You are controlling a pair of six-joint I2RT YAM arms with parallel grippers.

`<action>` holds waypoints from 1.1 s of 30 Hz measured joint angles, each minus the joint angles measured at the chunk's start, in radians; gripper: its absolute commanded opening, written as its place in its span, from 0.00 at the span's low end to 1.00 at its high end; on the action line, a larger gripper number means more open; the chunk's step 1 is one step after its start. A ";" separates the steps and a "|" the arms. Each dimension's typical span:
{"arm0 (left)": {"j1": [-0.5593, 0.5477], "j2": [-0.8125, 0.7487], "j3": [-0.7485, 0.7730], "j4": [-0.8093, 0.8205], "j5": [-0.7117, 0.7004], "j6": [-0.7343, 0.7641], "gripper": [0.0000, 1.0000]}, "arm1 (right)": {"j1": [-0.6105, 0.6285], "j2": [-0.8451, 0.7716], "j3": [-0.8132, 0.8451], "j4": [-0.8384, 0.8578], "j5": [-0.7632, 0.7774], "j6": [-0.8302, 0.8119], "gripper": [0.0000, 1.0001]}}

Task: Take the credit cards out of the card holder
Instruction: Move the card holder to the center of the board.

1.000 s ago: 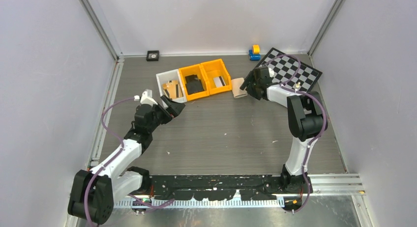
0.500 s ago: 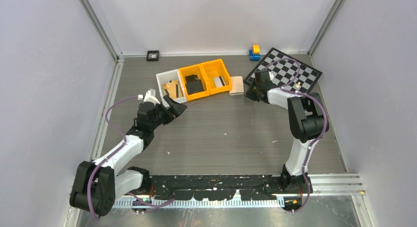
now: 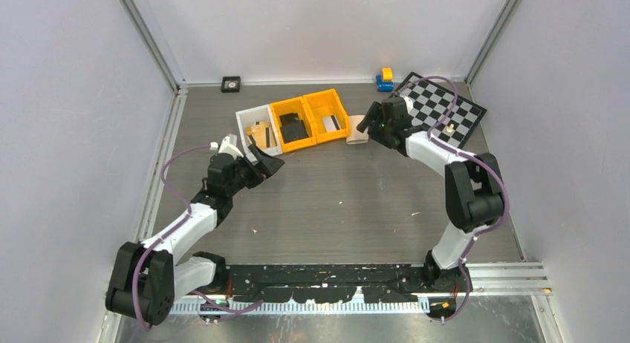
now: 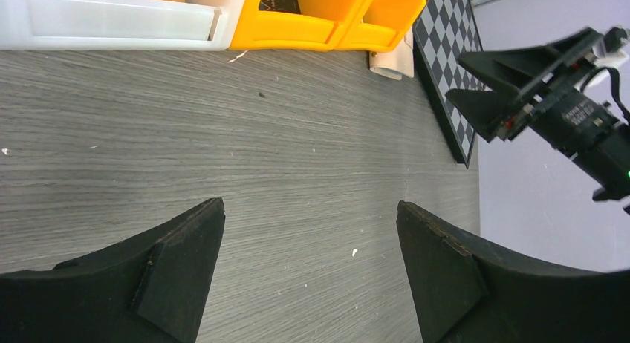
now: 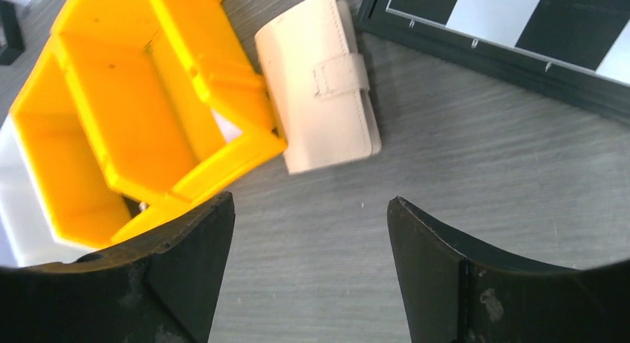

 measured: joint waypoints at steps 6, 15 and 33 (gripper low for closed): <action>0.000 0.000 0.000 0.004 0.009 -0.002 0.87 | -0.002 0.164 0.184 -0.121 0.070 -0.043 0.80; 0.000 0.013 0.000 0.026 0.035 -0.047 0.87 | -0.006 0.352 0.548 -0.281 0.148 -0.132 0.75; 0.000 -0.042 0.002 0.008 0.016 -0.050 0.87 | 0.027 0.550 0.647 -0.351 0.159 -0.171 0.56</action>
